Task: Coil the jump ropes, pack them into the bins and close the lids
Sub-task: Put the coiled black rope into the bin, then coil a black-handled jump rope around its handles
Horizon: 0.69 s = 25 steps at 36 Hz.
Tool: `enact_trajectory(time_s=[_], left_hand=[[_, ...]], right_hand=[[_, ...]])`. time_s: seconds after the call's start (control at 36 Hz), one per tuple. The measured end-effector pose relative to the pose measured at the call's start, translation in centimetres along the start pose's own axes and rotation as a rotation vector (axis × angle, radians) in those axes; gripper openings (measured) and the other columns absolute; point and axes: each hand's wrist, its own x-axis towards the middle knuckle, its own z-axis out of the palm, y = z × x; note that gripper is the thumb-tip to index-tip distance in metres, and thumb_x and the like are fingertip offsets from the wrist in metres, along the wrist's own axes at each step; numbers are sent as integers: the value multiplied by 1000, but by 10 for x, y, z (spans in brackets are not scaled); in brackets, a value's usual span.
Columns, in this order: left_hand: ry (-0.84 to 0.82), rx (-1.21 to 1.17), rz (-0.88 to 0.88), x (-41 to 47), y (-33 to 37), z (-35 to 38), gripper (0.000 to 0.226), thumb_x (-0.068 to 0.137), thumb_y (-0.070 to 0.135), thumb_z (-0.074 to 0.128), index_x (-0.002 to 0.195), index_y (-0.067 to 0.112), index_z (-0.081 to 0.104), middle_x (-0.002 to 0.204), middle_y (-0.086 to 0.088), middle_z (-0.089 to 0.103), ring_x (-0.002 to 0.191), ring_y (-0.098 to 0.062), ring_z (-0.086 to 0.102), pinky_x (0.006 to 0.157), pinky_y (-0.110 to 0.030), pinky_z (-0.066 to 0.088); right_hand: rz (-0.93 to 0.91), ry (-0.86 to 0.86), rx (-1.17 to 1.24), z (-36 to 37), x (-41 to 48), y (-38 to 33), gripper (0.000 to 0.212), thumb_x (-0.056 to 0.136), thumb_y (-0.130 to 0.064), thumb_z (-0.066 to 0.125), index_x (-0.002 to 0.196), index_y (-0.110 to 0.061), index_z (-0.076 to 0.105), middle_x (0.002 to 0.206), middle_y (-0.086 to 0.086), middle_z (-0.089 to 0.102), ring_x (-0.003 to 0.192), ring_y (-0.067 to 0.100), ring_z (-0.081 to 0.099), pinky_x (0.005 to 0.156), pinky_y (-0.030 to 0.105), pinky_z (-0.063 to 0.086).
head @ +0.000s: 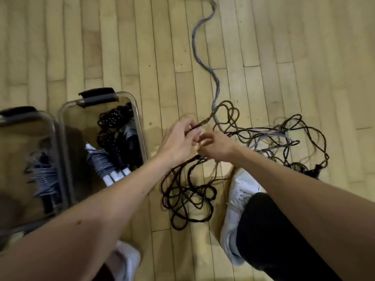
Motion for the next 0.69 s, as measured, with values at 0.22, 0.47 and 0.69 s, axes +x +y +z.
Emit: enact_trajectory(time_s=[0.22, 0.47, 0.69], left_hand=[[96, -172, 183, -69, 141, -77, 7, 103, 18, 54, 98, 14, 54, 79, -7, 71, 67, -23, 72, 65, -40, 61], [179, -471, 397, -212, 279, -115, 21, 104, 15, 52, 113, -4, 52, 87, -16, 64, 70, -22, 68, 69, -36, 63], [205, -553, 449, -307, 322, -109, 25, 103, 21, 53, 114, -1, 55, 86, -11, 69, 75, -21, 73, 68, -31, 61]], right_hand=[[-300, -126, 47, -49, -119, -85, 31, 96, -20, 69, 125, -13, 62, 128, 6, 66, 124, 20, 58, 110, 38, 44], [-542, 220, 44, -65, -257, -122, 70, 89, -35, 76, 147, -26, 37, 137, 8, 48, 122, 25, 56, 102, 41, 49], [-669, 278, -158, -48, -351, -129, 30, 107, -29, 46, 88, -14, 64, 90, 0, 73, 85, 14, 69, 70, 23, 50]])
